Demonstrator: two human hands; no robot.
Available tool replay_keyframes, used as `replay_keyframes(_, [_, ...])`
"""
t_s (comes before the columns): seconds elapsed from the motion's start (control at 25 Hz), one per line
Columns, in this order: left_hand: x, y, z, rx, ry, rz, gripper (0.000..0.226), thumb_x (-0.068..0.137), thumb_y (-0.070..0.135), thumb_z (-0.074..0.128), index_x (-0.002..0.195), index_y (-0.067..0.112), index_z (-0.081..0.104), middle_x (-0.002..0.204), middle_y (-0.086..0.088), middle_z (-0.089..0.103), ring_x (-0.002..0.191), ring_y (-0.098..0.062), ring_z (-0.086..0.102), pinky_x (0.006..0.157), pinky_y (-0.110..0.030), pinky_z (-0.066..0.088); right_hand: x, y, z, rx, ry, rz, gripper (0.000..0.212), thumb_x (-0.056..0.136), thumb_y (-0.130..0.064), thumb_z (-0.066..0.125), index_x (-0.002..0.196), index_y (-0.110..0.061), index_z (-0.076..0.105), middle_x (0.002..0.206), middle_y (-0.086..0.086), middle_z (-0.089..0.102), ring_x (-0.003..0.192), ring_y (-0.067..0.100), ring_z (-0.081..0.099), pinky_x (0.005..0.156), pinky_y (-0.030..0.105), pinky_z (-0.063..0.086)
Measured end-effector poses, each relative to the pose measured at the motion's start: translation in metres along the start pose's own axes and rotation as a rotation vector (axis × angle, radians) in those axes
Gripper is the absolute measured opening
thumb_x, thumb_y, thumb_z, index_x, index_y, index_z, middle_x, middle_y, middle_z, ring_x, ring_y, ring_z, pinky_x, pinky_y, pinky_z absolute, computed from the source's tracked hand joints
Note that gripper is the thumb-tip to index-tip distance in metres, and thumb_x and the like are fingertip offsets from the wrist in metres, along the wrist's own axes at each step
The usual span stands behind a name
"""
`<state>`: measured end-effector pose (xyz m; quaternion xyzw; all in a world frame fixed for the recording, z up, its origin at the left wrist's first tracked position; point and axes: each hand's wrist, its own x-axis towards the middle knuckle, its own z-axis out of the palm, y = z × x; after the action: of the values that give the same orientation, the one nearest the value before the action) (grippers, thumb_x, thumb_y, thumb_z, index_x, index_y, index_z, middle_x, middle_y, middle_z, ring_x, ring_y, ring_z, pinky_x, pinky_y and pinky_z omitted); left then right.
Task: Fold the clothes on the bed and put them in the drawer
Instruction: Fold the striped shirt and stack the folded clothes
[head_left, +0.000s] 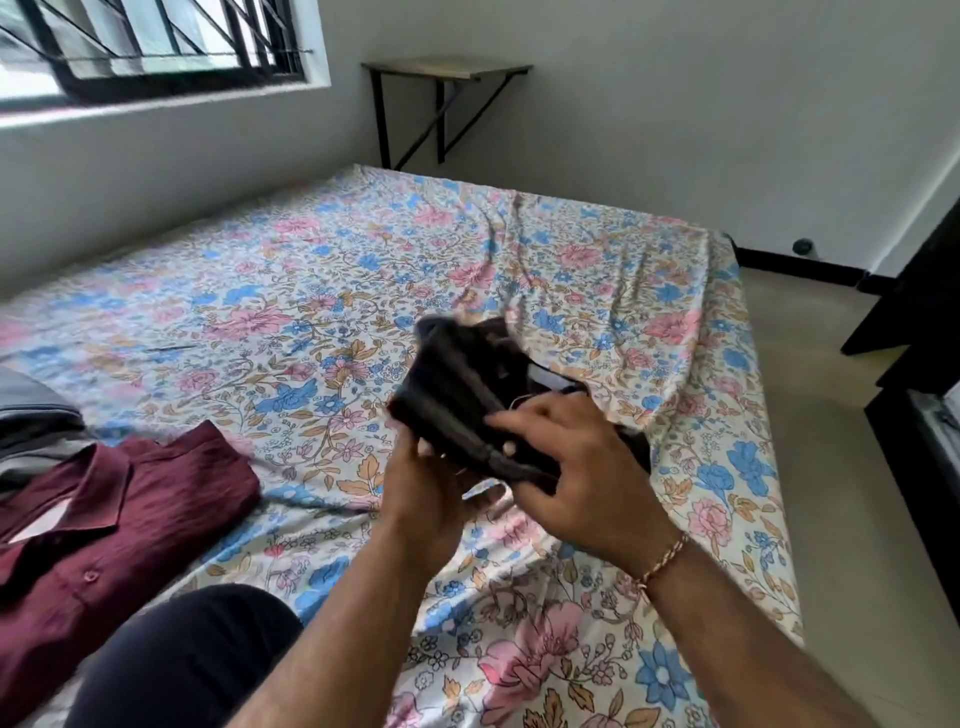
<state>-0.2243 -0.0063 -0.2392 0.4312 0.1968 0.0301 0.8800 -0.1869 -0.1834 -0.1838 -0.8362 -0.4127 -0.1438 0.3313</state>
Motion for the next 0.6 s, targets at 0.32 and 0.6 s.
replay_keyframes(0.32, [0.009, 0.031, -0.055, 0.197, 0.194, -0.199, 0.066, 0.085, 0.066, 0.071, 0.120, 0.010, 0.071, 0.111, -0.019, 0.078, 0.107, -0.039, 0.074, 0.100, -0.061, 0.054, -0.036, 0.076, 0.081, -0.202, -0.650, 0.179, 0.077, 0.092, -0.082, 0.027, 0.158, -0.054, -0.001, 0.166, -0.024, -0.019, 0.157, 0.011, -0.006, 0.128, 0.048, 0.009])
replay_keyframes(0.6, [0.008, 0.028, -0.029, 0.174, 0.366, -0.089, 0.018, 0.092, 0.006, 0.069, 0.110, 0.007, 0.070, 0.100, -0.023, 0.078, 0.094, -0.043, 0.076, 0.086, -0.059, 0.061, -0.025, 0.054, 0.084, 0.464, -0.029, 0.630, 0.034, 0.099, -0.040, 0.064, 0.133, -0.039, 0.057, 0.147, -0.006, 0.055, 0.134, 0.019, 0.052, 0.109, 0.039, 0.044])
